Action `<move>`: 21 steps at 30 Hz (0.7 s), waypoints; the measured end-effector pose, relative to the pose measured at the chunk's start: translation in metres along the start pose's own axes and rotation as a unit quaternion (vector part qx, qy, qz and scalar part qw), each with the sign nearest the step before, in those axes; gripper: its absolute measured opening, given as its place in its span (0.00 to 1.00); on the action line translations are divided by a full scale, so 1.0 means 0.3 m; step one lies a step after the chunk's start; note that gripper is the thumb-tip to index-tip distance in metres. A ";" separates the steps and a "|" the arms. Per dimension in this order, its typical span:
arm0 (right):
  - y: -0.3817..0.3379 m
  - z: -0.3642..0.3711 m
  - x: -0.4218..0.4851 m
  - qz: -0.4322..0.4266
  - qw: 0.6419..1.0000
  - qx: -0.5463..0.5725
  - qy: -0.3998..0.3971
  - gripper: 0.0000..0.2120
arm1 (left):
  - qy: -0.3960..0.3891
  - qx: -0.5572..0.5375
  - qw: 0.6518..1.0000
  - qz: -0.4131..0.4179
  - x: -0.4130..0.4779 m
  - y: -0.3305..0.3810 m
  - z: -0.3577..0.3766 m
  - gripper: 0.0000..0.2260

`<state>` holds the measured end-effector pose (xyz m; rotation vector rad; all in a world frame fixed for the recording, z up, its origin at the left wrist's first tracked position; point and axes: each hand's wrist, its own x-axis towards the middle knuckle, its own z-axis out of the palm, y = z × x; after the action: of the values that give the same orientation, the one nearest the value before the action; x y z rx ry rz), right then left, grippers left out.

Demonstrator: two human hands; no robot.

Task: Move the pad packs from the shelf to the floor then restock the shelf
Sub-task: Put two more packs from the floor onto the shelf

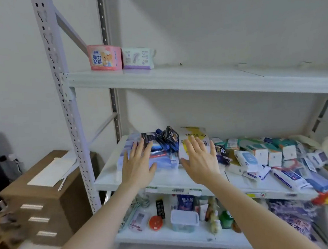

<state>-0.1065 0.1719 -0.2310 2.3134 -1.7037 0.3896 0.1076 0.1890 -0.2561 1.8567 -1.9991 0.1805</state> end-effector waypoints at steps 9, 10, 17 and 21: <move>0.185 0.277 -0.478 0.049 0.990 0.026 -0.130 0.32 | -0.148 -0.028 0.988 -0.025 -0.440 0.276 0.365 0.31; 0.198 0.310 -0.532 0.060 0.988 0.032 -0.141 0.32 | -0.168 -0.029 0.985 -0.028 -0.487 0.298 0.407 0.31; 0.278 0.540 -0.917 0.127 0.952 0.056 -0.274 0.32 | -0.320 -0.017 0.947 -0.040 -0.801 0.410 0.667 0.30; 0.320 0.647 -1.103 0.161 0.927 0.056 -0.334 0.31 | -0.381 -0.013 0.924 -0.033 -0.941 0.465 0.784 0.31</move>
<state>-0.2785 0.3717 -0.5257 2.4045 -2.4400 -0.3086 -0.0674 0.3803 -0.5514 2.1787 -2.3680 -0.6929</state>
